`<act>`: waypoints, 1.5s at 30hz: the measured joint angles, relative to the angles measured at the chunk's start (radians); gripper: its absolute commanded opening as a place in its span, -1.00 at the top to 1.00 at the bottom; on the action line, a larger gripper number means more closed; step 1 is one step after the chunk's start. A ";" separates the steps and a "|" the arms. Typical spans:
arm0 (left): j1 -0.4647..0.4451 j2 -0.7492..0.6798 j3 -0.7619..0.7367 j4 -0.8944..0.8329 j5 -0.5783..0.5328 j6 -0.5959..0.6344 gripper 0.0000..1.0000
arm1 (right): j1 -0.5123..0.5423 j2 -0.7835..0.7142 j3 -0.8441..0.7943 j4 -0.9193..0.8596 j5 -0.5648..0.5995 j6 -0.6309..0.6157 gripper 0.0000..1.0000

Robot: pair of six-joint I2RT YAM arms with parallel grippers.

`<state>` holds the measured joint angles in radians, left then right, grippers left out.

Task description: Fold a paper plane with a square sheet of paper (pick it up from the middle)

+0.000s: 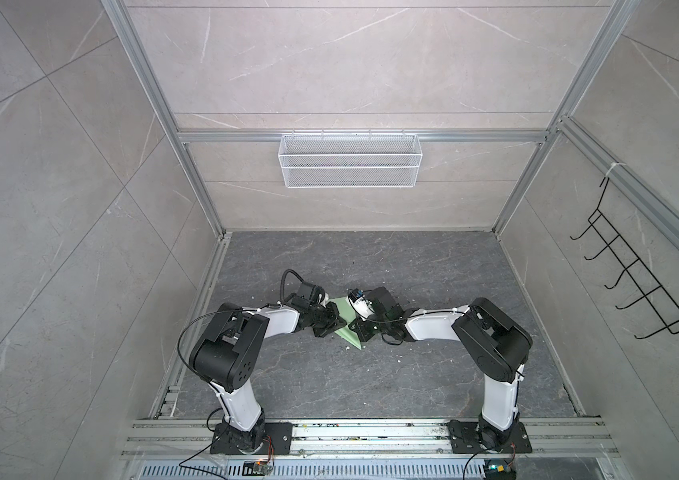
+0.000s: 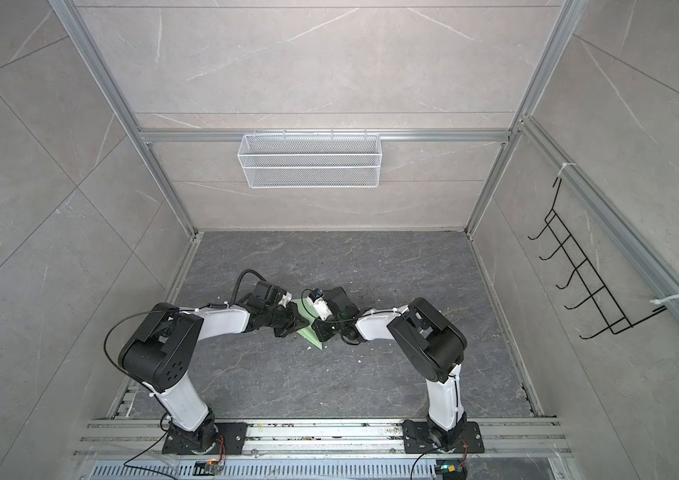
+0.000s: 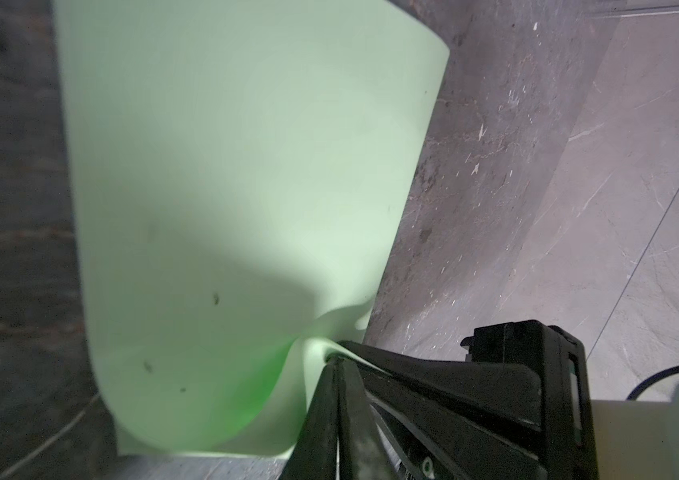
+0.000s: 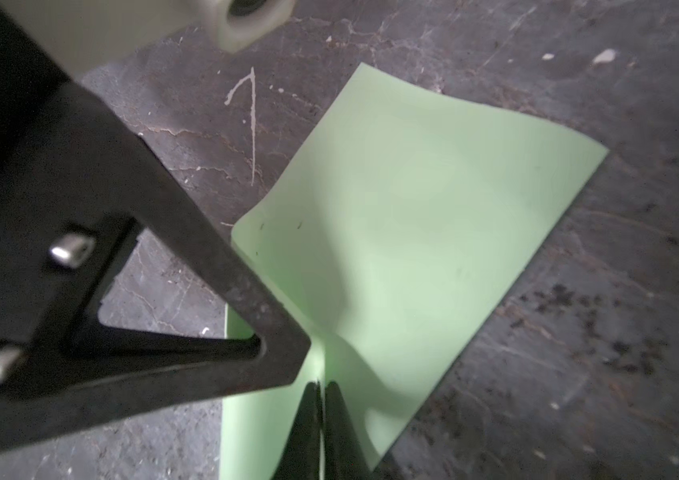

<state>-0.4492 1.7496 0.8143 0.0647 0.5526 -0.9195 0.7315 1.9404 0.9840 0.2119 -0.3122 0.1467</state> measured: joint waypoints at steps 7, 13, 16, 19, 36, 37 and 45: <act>0.000 0.000 -0.017 -0.010 -0.004 0.000 0.87 | -0.002 0.007 0.011 -0.010 -0.018 0.000 0.84; -0.002 -0.001 -0.022 -0.013 -0.010 0.000 0.86 | -0.006 0.013 0.018 -0.014 -0.035 0.000 0.85; -0.003 -0.001 -0.024 -0.015 -0.014 0.000 0.86 | -0.006 0.018 0.026 -0.019 -0.042 0.000 0.85; -0.003 -0.005 -0.032 -0.015 -0.022 0.000 0.86 | -0.006 0.020 0.033 -0.029 -0.044 0.000 0.84; -0.003 -0.045 -0.079 -0.006 -0.028 -0.001 0.73 | -0.006 0.035 0.063 -0.061 -0.055 0.000 0.82; -0.003 -0.048 -0.080 -0.007 -0.028 0.000 0.72 | -0.006 0.035 0.064 -0.061 -0.055 0.000 0.82; -0.007 -0.060 -0.084 -0.012 -0.034 0.001 0.74 | -0.006 0.042 0.075 -0.070 -0.055 0.004 0.83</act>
<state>-0.4561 1.6894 0.7303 0.0528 0.5186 -0.9188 0.7250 1.9820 1.0588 0.1421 -0.3676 0.1505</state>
